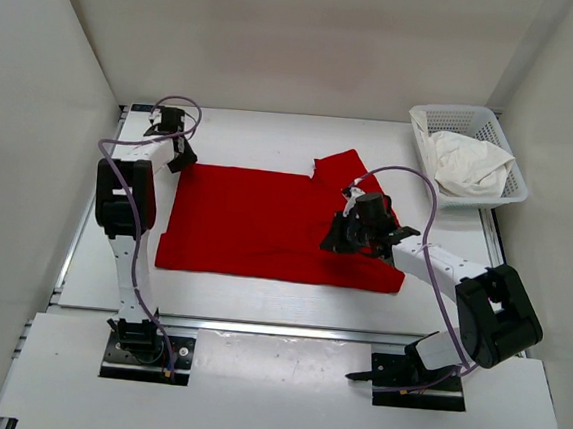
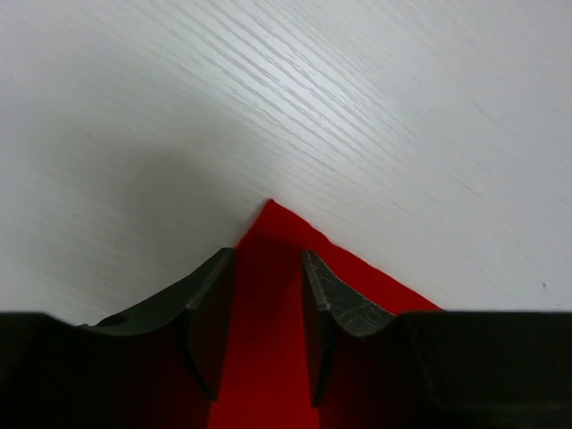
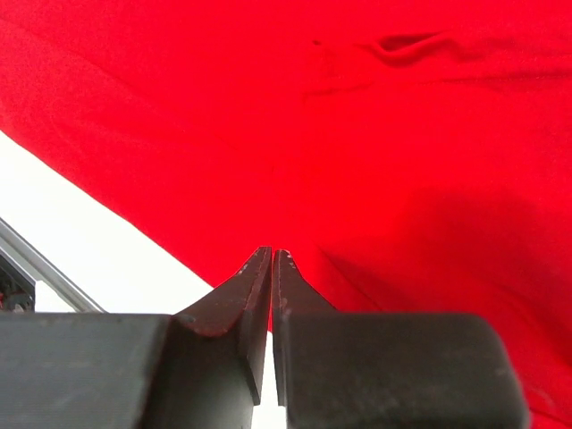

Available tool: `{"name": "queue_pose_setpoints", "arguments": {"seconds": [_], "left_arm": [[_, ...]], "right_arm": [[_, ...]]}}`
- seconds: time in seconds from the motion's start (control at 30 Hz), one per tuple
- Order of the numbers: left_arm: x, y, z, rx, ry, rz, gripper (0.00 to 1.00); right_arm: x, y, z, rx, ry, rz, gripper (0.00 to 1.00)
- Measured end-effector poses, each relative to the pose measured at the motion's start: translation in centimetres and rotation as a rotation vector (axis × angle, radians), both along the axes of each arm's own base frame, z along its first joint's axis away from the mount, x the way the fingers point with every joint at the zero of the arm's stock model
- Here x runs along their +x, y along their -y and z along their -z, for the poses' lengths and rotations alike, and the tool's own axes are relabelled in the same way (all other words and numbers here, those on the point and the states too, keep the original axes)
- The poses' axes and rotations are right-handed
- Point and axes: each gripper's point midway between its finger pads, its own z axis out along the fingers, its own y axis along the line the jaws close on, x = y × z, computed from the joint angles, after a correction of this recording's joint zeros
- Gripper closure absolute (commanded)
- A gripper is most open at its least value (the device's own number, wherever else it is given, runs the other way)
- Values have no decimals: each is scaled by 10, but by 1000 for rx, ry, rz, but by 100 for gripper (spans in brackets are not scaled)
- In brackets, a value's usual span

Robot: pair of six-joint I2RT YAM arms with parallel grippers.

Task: Fold and stack the t-shirts
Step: Grap the side of the flattened tshirt furthest away from the robot with both arms

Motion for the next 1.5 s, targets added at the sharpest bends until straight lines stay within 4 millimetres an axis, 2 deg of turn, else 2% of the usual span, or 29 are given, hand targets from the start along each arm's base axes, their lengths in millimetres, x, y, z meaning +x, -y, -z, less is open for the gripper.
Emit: {"name": "queue_pose_setpoints", "arguments": {"seconds": [0.1,0.33,0.47,0.53,0.73,0.9,1.0,1.07,1.17,1.33,1.5], "left_arm": [[-1,-8,-1,30,-12,-8,48],[-3,-13,-2,53,-37,-3,45],[14,-13,-5,71,-34,7,44],[22,-11,-3,79,-37,17,52],[22,-4,3,88,-67,41,58],[19,-2,4,87,-81,48,75],[18,-2,4,86,-84,48,86],[18,-2,4,86,-84,49,96],[17,-2,4,86,-78,47,100],[8,1,3,86,-72,54,100],[3,14,-3,88,-57,81,100]], "right_arm": [[2,-1,-2,6,8,-1,96],[1,-7,-5,22,21,-15,96],[-1,-10,-4,22,20,-26,96],[-3,-11,-4,22,19,-32,96],[-1,-10,-5,25,17,-25,96],[4,-3,-8,28,24,-2,93],[14,7,-17,38,46,37,87],[28,17,-24,44,65,78,83],[59,32,-33,38,93,152,79],[146,55,-40,-9,150,273,72],[226,99,-22,-97,165,401,67]]}}
